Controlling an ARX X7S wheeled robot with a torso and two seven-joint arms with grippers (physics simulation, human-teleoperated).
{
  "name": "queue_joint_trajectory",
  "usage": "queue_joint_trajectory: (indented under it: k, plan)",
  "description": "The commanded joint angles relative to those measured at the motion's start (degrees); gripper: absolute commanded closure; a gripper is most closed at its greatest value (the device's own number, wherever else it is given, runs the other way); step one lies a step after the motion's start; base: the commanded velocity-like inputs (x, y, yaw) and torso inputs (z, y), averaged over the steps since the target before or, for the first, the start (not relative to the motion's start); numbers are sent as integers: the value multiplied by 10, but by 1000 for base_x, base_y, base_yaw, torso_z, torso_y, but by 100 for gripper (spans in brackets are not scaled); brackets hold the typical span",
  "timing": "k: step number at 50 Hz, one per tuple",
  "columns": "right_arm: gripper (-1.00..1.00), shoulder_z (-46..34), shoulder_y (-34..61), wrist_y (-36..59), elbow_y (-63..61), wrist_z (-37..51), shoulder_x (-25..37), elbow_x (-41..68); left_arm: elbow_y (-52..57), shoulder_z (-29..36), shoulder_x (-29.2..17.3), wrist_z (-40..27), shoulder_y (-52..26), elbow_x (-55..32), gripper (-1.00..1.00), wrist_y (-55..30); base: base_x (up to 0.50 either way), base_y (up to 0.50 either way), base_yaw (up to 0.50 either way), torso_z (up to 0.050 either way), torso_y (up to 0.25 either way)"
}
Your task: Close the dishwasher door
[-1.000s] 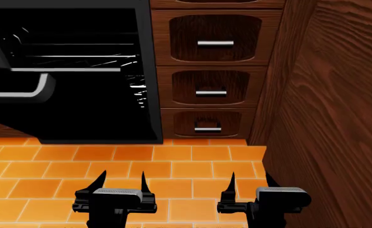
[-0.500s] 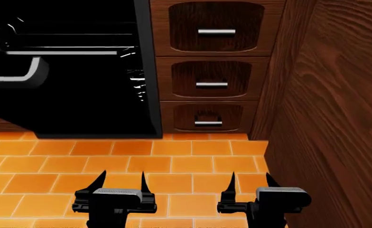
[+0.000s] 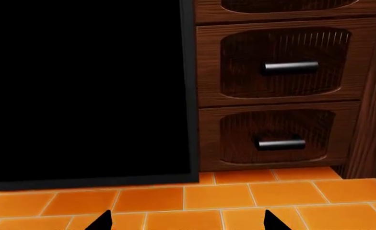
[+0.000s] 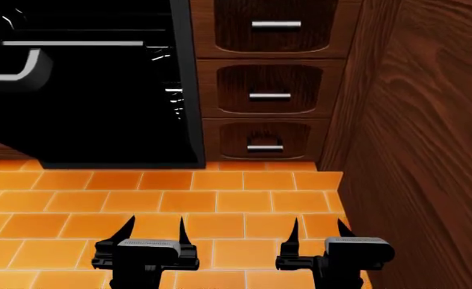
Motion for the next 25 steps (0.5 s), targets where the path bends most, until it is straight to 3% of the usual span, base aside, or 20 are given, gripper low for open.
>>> queue_joint_trajectory:
  k: [1,25]
  plan:
    - [-100,-3,2,0,2,2,2,2,1,3,-3,-1,0,-2,-100,2,0,0,0,-50,0]
    - [-100,-8,1,-2,-1,7,6,7,1,5,-6,-8,2,-6,-100,12,0,0,0,-50,0]
